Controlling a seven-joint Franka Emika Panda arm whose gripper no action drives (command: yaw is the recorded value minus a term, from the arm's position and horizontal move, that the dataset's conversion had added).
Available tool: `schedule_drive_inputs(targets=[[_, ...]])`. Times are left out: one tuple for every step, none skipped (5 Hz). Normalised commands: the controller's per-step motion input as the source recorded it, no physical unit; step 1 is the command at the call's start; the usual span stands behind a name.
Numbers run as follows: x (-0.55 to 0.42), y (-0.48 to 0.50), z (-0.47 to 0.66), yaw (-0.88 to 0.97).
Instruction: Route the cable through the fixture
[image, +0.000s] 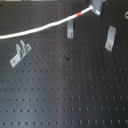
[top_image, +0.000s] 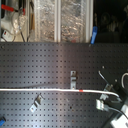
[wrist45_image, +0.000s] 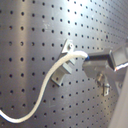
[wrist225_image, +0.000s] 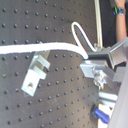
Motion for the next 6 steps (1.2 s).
schedule_drive_inputs(targets=[[-0.022,-0.017,0.43,-0.21],[-0.3,0.066,0.17,0.21],[-0.111,0.429,-0.31,0.39],[-0.427,0.458,-0.33,0.5],[-0.411,0.443,-0.12,0.51],[-0.319,0.445,-0.01,0.46]])
